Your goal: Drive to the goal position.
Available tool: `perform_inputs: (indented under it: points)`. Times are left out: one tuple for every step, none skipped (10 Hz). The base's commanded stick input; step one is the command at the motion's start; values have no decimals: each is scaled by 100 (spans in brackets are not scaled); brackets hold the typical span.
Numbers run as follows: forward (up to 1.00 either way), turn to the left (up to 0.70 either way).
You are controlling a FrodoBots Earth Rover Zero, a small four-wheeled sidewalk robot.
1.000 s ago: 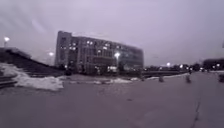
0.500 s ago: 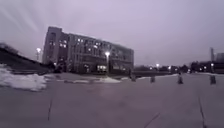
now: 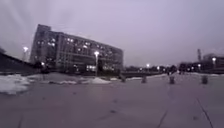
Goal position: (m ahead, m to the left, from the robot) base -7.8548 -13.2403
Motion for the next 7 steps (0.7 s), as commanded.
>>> perform_inputs:
  points:
    - [0,0]
    - [0,0]
    - [0,0]
    - [0,0]
    - [0,0]
    - [0,0]
    - [0,0]
